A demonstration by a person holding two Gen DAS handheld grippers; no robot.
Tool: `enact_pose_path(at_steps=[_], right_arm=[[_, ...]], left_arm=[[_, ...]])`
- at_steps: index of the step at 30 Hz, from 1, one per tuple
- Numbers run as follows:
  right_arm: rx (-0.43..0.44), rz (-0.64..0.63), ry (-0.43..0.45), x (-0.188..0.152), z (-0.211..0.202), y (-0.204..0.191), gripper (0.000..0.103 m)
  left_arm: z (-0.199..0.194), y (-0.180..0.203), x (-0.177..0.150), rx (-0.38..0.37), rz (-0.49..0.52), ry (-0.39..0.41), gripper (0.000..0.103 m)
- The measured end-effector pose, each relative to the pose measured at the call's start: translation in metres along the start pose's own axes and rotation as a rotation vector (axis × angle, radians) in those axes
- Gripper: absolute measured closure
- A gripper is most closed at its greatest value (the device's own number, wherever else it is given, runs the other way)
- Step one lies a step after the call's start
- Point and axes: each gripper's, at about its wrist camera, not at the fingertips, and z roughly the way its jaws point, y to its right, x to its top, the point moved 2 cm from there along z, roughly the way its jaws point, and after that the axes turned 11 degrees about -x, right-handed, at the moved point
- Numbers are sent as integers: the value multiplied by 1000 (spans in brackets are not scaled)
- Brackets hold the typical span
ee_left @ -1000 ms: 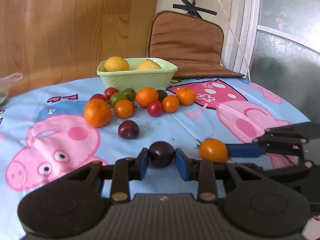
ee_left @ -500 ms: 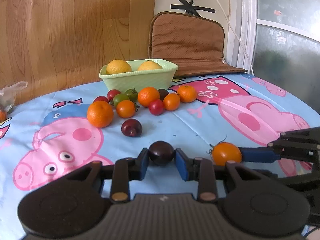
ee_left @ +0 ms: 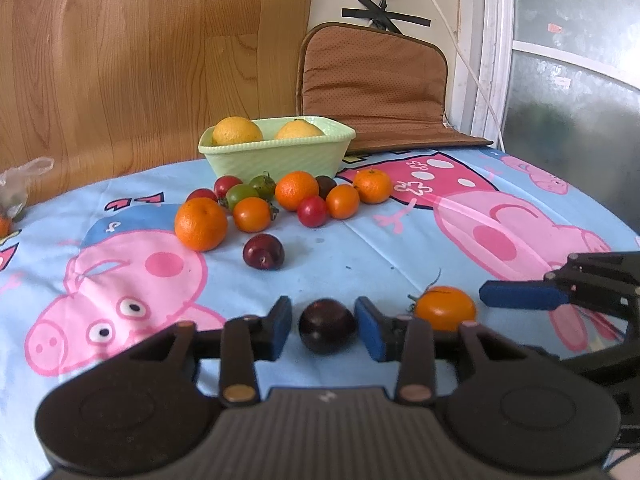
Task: Organize fruits
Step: 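Carry the plum into the basket with the left tool while the right tool drops the tomato in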
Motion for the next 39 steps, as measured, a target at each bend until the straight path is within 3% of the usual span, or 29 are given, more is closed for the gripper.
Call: enact_pose_path(at_steps=[2, 7, 11, 13, 14, 15, 16, 20, 24, 27, 31, 37, 39], right_arm=[[4, -17, -1, 1, -1, -1, 53], [23, -60, 13, 5, 0, -5, 54], [39, -99, 5, 7, 3, -9, 55], [40, -99, -8, 6, 4, -9, 56], [46, -91, -7, 6, 4, -8, 65], [49, -86, -8, 6, 4, -6, 73], [50, -85, -12, 6, 4, -5, 73], [90, -33, -6, 14, 5, 5, 73], [112, 6, 42, 40, 16, 24, 73], [79, 11, 94, 65, 37, 43, 73], [46, 73, 110, 98, 81, 71, 73], [4, 88, 65, 120, 144, 87, 73], [0, 94, 46, 122, 159, 84, 72]], left_arm=[[-4, -4, -1, -15, -21, 3, 56], [-6, -13, 1, -52, -74, 11, 56], [-5, -6, 0, -32, -43, -6, 55], [-6, 2, -3, -12, -1, -20, 57], [-7, 5, -5, -8, 18, -24, 60], [-8, 7, -6, -14, 35, -26, 71], [-8, 9, -7, -19, 47, -28, 75], [-7, 15, -2, -66, 73, -47, 75], [1, 6, 35, -88, 62, -22, 75], [15, -12, 77, -76, 42, 25, 75], [59, -47, 129, -9, -2, 45, 75], [112, -88, 159, 62, -106, -5, 74], [120, -95, 160, 84, -113, -18, 68]])
